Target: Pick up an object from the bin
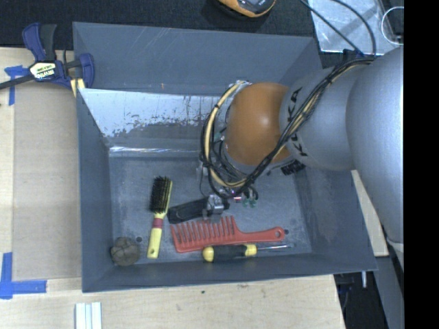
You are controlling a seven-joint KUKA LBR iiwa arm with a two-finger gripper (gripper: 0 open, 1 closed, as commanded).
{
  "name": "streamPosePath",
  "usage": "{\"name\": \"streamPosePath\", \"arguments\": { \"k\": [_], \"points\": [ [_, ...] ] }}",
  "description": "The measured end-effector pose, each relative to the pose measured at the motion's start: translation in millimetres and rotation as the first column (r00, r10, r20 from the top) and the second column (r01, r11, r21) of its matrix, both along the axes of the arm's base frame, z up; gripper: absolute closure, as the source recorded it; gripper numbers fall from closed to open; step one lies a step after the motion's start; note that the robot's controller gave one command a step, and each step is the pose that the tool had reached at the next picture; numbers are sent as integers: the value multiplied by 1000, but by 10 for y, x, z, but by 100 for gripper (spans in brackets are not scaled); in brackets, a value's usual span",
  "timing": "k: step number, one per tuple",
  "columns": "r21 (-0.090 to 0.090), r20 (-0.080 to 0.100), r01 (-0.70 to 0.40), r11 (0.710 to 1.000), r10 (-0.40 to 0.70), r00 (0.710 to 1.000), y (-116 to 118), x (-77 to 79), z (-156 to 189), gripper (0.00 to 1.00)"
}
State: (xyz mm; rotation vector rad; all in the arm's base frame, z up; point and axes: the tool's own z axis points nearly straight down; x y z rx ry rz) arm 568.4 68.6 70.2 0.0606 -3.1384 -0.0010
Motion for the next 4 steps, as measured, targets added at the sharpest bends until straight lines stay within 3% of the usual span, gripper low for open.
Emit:
{"name": "streamPosePath", "arguments": {
  "k": [1,2,3,4],
  "points": [
    [1,10,-31,1000,31,999,44,-60,648,0],
    [1,4,-1,1000,1,1000,-1,10,6,0],
    [2,10,177,984,-177,984,36,-24,5,0],
    [1,11,-1,1000,1,1000,-4,28,21,100]
  ]
}}
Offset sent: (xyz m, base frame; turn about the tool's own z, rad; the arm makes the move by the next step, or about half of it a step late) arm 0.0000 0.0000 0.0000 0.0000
